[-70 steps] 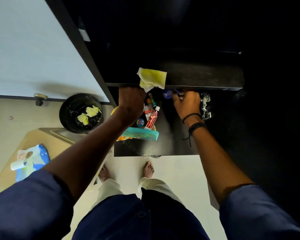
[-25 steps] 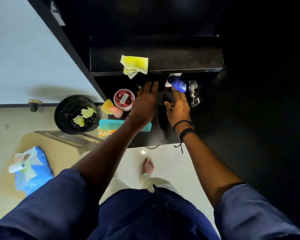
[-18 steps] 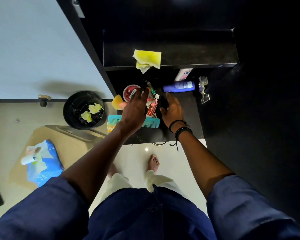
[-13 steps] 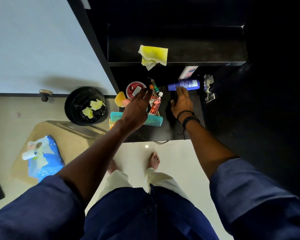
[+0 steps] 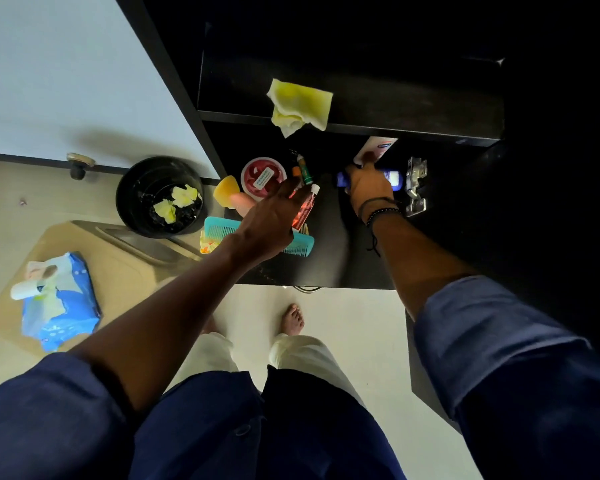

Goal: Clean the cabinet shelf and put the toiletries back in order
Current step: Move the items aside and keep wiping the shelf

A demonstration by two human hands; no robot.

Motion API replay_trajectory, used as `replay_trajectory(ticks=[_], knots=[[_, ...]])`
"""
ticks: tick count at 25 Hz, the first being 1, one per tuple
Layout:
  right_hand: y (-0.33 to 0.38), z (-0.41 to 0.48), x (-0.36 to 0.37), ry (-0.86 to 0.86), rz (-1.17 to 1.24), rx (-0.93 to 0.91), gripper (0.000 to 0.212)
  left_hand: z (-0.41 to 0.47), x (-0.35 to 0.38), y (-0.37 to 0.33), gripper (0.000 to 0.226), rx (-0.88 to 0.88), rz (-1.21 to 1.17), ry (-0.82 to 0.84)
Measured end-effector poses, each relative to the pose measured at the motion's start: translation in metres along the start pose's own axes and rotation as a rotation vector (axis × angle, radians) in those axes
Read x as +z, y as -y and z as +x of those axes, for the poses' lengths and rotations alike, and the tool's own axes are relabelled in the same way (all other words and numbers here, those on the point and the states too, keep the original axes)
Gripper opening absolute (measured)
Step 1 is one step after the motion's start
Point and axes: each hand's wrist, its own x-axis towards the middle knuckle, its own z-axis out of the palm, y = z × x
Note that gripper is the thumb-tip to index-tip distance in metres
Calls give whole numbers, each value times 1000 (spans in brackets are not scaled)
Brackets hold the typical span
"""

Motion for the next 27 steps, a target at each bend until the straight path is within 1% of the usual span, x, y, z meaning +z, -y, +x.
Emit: replay_trajectory(ticks=[2,3,7,9,11,14,17,22,24,27], knots=[[-3,-10,-11,-119,55,-10,35,-1,-2,-6,82,-23,-2,1],[-5,-16,-17,-180,85,14,35,-1,-3,-10,80,-28,2,-3],[-20,-35,-45,-292,201,253,31,0,-3,-21,79,15,11,-14],[-28,-35,-57,-328,276,328,28,3,-2,-24,79,35,14,-22],[-31,-32,-64,-337,278,313,29,5,1,-27,80,59,13,-27],[-29,-27,-71,-297,197,279,33,4,2,-34,78,72,7,-29],[-29,-29,-73,-275,175,293,30,2,0,-35,79,63,8,-27],[-25,-42,-73,-280,255,321,26,2,-2,-31,80,37,32,-12],[-20,-49,-66,-315,243,297,32,0,-5,-31,77,31,22,-38],[-6,-58,-45,-376,259,165,46,-6,-11,-27,71,-2,-28,-159]])
